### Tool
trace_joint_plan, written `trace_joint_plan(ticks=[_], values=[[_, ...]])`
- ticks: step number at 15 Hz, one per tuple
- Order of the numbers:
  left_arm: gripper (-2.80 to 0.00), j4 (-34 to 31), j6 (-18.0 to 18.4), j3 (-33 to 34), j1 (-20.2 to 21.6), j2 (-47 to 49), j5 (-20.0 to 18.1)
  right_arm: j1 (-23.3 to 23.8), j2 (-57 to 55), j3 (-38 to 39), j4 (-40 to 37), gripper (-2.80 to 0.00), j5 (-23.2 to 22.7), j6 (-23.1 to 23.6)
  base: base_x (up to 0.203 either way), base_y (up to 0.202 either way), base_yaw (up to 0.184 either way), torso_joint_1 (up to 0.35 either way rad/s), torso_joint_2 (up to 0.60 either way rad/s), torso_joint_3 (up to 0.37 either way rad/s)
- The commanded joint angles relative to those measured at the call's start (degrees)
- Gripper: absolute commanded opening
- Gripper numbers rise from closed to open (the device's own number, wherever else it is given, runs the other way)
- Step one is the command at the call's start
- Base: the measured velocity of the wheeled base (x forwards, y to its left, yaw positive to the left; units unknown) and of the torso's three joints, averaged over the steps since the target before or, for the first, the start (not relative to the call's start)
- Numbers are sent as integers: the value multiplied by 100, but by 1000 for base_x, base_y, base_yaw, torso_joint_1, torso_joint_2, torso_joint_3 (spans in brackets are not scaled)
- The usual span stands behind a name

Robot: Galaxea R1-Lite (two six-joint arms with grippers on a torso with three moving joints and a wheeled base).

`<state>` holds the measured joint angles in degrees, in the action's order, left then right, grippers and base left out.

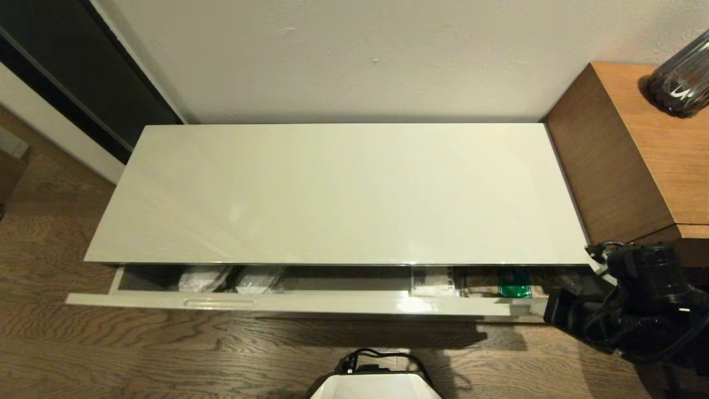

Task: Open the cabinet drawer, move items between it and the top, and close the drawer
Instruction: Open the drawer

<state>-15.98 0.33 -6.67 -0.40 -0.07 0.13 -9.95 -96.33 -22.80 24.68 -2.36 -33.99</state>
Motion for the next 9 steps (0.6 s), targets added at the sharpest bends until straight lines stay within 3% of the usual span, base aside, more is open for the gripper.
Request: trace_joint_plan(ticks=[1, 3, 5, 9], values=[[-280, -10, 2, -1, 5, -1, 2, 2, 653, 243, 102, -280, 27, -4, 0, 0, 0, 0, 0, 0], [-280, -10, 2, -1, 5, -1, 4, 2, 1440, 401, -398, -280, 31, 7, 0, 0, 0, 0, 0, 0], [-280, -10, 2, -1, 4, -1, 4, 2, 2519, 371, -1366, -280, 29, 14, 0, 0, 0, 0, 0, 0], [-280, -10, 2, -1, -4, -1, -4, 1, 4699, -453, -4293, -280, -12, 3, 0, 0, 0, 0, 0, 0]])
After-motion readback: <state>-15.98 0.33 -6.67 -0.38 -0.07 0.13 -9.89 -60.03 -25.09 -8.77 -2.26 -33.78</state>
